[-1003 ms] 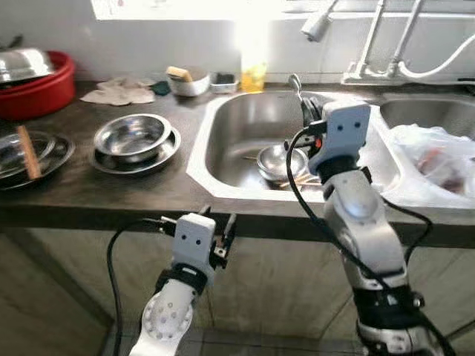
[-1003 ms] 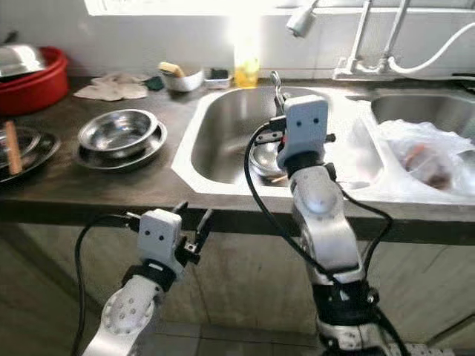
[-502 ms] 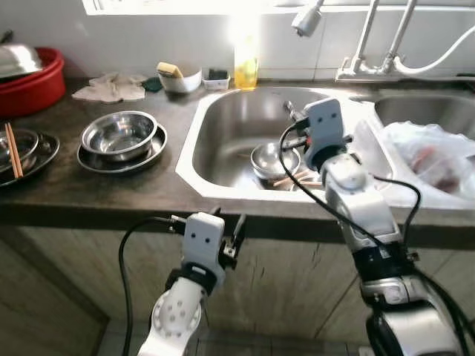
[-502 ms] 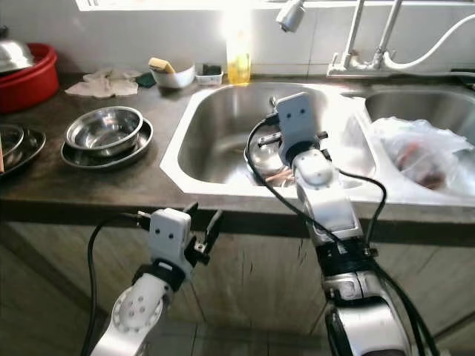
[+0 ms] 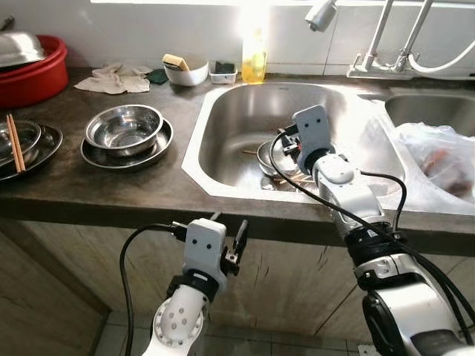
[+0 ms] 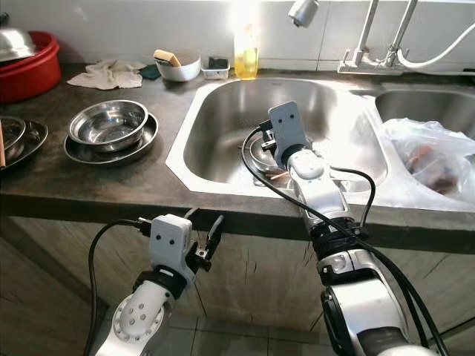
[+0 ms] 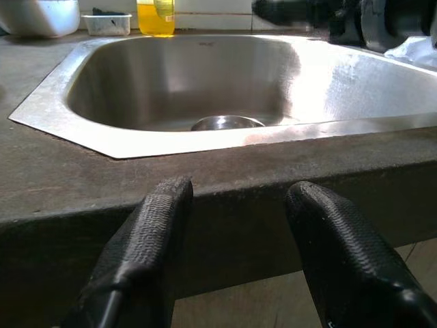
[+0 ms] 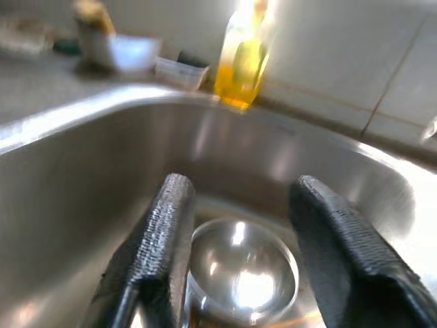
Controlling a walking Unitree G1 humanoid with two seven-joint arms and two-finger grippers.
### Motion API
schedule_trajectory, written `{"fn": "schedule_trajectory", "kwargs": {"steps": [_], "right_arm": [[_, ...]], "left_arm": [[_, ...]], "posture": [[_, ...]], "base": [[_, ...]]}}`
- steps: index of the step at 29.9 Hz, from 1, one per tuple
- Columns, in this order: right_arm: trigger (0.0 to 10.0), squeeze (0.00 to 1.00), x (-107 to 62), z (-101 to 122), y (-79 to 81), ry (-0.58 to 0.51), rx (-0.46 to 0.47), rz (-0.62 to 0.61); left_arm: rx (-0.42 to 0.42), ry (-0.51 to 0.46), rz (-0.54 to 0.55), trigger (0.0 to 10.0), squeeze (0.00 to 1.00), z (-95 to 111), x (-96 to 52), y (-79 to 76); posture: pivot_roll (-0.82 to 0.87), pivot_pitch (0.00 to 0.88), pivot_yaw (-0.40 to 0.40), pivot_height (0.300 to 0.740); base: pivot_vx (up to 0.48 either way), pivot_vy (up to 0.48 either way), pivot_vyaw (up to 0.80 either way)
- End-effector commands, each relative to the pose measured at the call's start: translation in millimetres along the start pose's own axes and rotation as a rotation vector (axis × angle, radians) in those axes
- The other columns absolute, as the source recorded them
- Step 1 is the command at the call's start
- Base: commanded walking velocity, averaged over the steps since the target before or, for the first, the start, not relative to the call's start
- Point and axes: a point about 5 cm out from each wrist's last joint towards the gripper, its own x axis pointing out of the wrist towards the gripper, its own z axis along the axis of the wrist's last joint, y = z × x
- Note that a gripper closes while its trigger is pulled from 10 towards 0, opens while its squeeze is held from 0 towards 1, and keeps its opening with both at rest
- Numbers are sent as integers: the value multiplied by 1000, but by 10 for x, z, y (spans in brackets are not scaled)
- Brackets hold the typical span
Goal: Kitchen organization
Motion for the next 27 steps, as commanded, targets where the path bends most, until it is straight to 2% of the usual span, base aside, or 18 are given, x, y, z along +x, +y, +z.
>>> {"fn": "schedule_trajectory", "kwargs": {"steps": [1, 2, 4, 5, 6, 9, 11, 15, 20, 27], "right_arm": [[10000, 165, -72, 141, -40, -114, 6, -25], [10000, 0, -114, 160, -37, -142, 10, -26], [10000, 0, -258, 194, -37, -194, 26, -37], [10000, 0, -344, 201, -35, -211, 67, -50], [10000, 0, -344, 201, -35, -211, 67, -50], [10000, 0, -487, 223, -35, -257, 73, -96], [10000, 0, -672, 125, 20, -247, 95, -104], [10000, 0, -860, 45, 94, -215, 108, -100], [10000, 0, -909, 1, 138, -184, 128, -93], [10000, 0, -934, 16, 189, -179, 159, -70]], "left_arm": [[6, 18, 8, 10000, 0, -3, 2, 3], [5, 22, 16, 10000, 0, -9, 3, 18], [6, 19, 28, 10000, 0, -10, 1, 54], [9, 18, 34, 10000, 0, -12, -4, 68], [9, 18, 34, 10000, 0, -12, -4, 68], [36, 42, 42, 10000, 0, -42, -8, 93], [24, 44, 42, 10000, 0, -51, -5, 91], [21, 29, 44, 10000, 0, -25, 19, 106], [29, 4, 37, 10000, 0, 17, 51, 109], [42, -6, 56, 10000, 0, 37, 75, 138]], "posture": [[120, 115, -44, 740], [118, 117, -45, 740], [114, 117, -43, 740], [112, 117, -43, 740], [112, 117, -43, 740], [93, 113, -37, 740], [74, 109, -28, 740], [69, 104, -20, 740], [71, 98, -19, 740], [76, 91, -17, 740]], "base": [[0, 0, 0], [0, 0, 0], [0, 0, 0], [0, 0, 0], [0, 0, 0], [0, 0, 0], [0, 0, 0], [0, 99, 473], [0, 463, 794], [0, 0, 794]]}}
